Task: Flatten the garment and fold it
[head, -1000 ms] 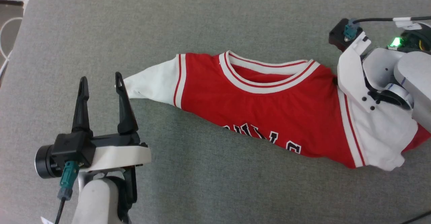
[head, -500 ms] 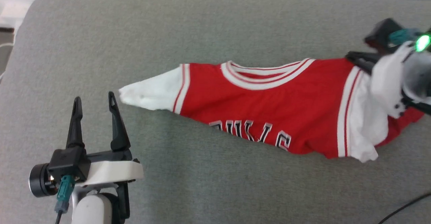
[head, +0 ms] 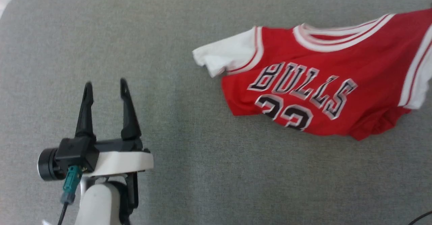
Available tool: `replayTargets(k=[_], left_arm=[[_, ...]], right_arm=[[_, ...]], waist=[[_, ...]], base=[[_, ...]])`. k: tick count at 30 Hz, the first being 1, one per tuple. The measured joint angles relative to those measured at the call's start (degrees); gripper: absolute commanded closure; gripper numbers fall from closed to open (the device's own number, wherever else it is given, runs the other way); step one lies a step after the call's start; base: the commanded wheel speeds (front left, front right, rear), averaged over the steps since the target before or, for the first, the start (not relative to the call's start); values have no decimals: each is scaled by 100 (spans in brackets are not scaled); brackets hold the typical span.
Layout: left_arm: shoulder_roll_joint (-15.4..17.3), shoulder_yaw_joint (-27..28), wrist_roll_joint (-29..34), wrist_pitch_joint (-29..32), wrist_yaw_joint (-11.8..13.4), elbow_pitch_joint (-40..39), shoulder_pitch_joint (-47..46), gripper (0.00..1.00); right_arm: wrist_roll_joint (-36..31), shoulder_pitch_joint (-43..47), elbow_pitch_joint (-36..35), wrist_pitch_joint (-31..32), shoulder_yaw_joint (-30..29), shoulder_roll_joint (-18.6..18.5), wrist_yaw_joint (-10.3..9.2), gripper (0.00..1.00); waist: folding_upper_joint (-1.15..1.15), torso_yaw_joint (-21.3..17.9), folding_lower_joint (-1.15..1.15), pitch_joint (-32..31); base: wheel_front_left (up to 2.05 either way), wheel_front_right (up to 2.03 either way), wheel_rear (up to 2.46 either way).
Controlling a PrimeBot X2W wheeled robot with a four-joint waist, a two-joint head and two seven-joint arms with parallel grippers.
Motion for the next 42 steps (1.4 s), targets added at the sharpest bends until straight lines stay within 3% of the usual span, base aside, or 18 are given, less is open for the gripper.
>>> replayTargets(k=[5,9,12,17,18,19,20,28,32,38,42], left_arm=[[-4,-282,-112,1,3,-1,-405,0],[-11,-352,-149,0,19,-16,-551,0],[-11,-346,-138,1,27,-36,-551,0],[-14,-194,1,1,25,-89,-551,0],[-14,-147,21,0,16,-85,-550,0],[-13,-102,45,1,2,-76,-548,0],[-14,-55,76,1,-8,-68,-547,0],[138,301,252,1,-366,4,-569,0],[453,335,360,0,-634,293,-891,0],[800,234,363,1,-1078,1225,-1701,0],[994,-8,407,252,-1285,1911,-2274,0]], right_arm=[[-662,-278,1194,100,9,356,0,100],[-721,-99,2118,40,-58,888,0,100],[-689,181,2464,-179,-79,1250,-47,100],[-524,104,2817,-604,-234,1339,-51,100],[-467,110,2893,-711,-264,1377,-51,91],[-446,128,2938,-839,-270,1405,-49,51],[-445,155,2960,-994,-268,1428,-49,0],[-526,343,2884,-2488,-222,1681,0,0],[-651,369,2864,-3488,-617,1710,-1,0],[-1043,733,2424,-3931,-1575,2008,-1,0],[-1557,1314,1399,-3936,-2871,2195,-1,0]], waist=[[0,147,0,369],[0,362,2,688],[0,537,1,850],[0,670,0,966],[0,669,0,951],[0,666,0,928],[0,659,1,900],[0,403,1,503],[0,157,0,249],[0,-222,0,-48],[0,-468,0,-183]], base=[[0,0,0],[0,0,0],[0,0,0],[0,0,0],[0,0,0],[0,0,0],[0,0,0],[0,0,0],[0,0,0],[0,0,0],[0,0,0]])
